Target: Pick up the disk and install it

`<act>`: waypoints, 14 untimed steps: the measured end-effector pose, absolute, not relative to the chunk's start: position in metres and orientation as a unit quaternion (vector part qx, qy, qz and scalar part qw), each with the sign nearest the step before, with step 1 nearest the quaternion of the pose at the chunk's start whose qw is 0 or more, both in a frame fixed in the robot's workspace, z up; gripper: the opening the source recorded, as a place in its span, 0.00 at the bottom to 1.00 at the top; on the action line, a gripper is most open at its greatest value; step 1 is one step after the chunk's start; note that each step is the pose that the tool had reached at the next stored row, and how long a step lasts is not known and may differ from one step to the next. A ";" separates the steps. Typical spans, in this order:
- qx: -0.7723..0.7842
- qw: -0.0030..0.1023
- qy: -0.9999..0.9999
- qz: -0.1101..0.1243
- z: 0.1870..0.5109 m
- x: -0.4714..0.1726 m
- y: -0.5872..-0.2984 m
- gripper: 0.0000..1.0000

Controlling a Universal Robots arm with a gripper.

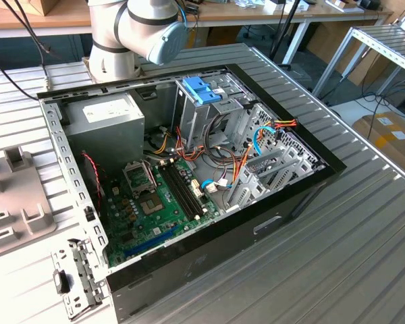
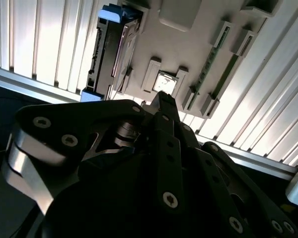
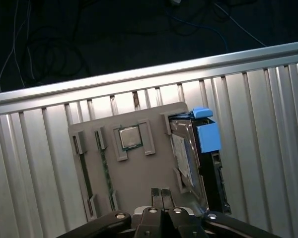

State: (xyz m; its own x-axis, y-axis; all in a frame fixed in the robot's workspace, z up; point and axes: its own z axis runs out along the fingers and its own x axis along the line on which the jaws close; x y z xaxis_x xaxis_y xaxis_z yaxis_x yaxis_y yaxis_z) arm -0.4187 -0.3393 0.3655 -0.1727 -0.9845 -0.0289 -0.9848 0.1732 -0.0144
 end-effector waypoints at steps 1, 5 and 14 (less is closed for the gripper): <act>-0.646 0.016 0.763 0.004 0.365 -0.419 -0.339 0.11; -0.658 0.016 0.753 0.004 0.366 -0.419 -0.339 0.11; -0.667 0.016 0.745 0.004 0.365 -0.419 -0.339 0.11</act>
State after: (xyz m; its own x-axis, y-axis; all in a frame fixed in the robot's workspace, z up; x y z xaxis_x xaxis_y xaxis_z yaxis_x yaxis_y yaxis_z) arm -0.4187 -0.3393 0.3655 -0.1089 -0.9936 -0.0289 -0.9939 0.1094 -0.0144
